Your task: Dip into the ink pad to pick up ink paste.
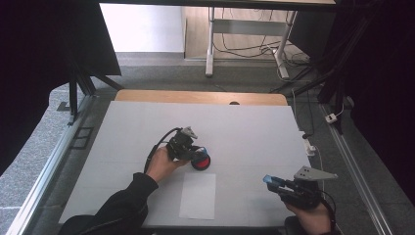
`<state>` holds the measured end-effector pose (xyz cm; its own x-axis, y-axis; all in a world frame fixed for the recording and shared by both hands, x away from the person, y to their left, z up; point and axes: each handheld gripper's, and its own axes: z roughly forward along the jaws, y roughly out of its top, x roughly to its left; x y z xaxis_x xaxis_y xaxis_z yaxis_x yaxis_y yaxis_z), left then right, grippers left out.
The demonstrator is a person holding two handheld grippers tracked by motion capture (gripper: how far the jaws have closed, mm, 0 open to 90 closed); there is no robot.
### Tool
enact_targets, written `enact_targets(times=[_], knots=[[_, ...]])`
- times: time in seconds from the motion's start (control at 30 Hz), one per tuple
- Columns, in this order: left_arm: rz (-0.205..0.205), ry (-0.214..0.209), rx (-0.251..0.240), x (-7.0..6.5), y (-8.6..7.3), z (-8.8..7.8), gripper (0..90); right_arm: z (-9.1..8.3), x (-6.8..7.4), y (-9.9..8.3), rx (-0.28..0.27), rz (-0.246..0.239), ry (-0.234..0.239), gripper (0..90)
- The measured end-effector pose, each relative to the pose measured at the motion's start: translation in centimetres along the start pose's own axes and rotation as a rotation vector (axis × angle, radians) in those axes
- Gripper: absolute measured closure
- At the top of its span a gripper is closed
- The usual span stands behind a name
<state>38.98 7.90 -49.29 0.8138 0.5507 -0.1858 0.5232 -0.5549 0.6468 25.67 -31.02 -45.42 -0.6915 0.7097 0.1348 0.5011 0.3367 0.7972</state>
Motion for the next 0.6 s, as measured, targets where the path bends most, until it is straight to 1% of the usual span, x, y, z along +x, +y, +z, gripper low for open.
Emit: enact_targets(times=[0.03, 0.1, 0.17, 0.23, 0.43, 0.53, 0.6], knots=[[-0.01, -0.01, -0.005, 0.2, -0.1, 0.0, 70.8, 0.0, 0.0, 0.0, 0.0, 0.0, 0.0, 68.5], [-0.013, -0.011, -0.007, 0.2, -0.1, 0.0, 70.8, 0.0, 0.0, 0.0, 0.0, 0.0, 0.0, 68.5], [0.005, 0.001, 0.0, 0.0, 0.0, 0.0, 70.8, 0.0, 0.0, 0.0, 0.0, 0.0, 0.0, 68.5], [0.025, 0.019, 0.007, -0.4, 0.1, 0.0, 70.8, 0.0, 0.0, 0.0, 0.001, 0.0, 0.001, 68.5], [0.118, 0.113, 0.039, -2.1, 0.4, 0.2, 70.8, 0.0, 0.0, 0.0, 0.0, 0.0, -0.001, 68.5], [0.146, 0.145, 0.047, -2.7, 0.5, 0.3, 70.8, 0.0, 0.0, 0.0, 0.001, -0.001, 0.0, 68.5], [0.152, 0.152, 0.049, -2.8, 0.5, 0.4, 70.8, 0.0, 0.0, 0.0, 0.001, -0.001, 0.0, 68.5]])
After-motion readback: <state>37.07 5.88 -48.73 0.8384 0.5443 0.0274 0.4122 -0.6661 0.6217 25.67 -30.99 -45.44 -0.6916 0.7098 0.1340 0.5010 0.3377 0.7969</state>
